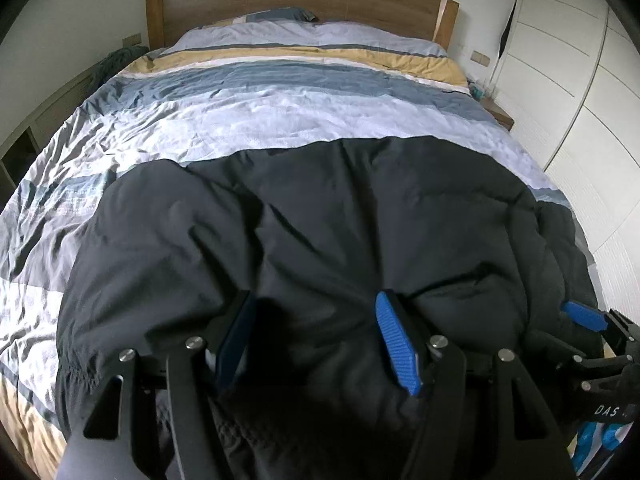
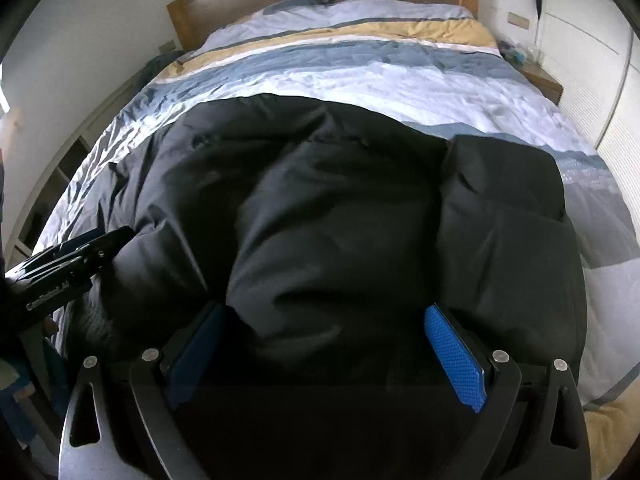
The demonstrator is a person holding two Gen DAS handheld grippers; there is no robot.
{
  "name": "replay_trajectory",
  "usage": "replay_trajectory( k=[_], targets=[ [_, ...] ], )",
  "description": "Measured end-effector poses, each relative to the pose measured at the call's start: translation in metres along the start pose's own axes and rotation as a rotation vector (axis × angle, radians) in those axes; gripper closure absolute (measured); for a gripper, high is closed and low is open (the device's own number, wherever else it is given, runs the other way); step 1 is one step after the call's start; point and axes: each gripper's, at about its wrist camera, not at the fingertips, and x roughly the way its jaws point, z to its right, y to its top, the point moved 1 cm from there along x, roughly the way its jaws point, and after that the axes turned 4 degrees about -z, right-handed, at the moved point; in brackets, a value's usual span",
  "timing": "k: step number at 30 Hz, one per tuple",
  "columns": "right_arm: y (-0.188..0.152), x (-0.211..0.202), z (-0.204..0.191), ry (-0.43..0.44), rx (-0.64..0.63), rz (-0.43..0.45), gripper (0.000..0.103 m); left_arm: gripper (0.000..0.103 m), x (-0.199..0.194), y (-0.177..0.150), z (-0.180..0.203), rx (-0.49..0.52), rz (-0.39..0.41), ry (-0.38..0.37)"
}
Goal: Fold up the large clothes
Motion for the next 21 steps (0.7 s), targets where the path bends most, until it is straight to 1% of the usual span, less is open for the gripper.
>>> replay_trajectory(
  k=[6,17,21],
  targets=[
    [-0.002,0.003,0.010,-0.013,0.005,-0.007,0.001,0.042,0.002,-0.005,0.002,0.013,-0.003,0.022],
    [-0.008,0.002,0.030,-0.022,0.026,-0.022,0.001,0.040,0.006,-0.004,0.000,0.021,-0.016,0.029],
    [-0.010,-0.002,0.043,-0.023,0.042,-0.030,0.001,0.035,0.007,-0.003,-0.003,0.033,-0.031,0.032]
  ],
)
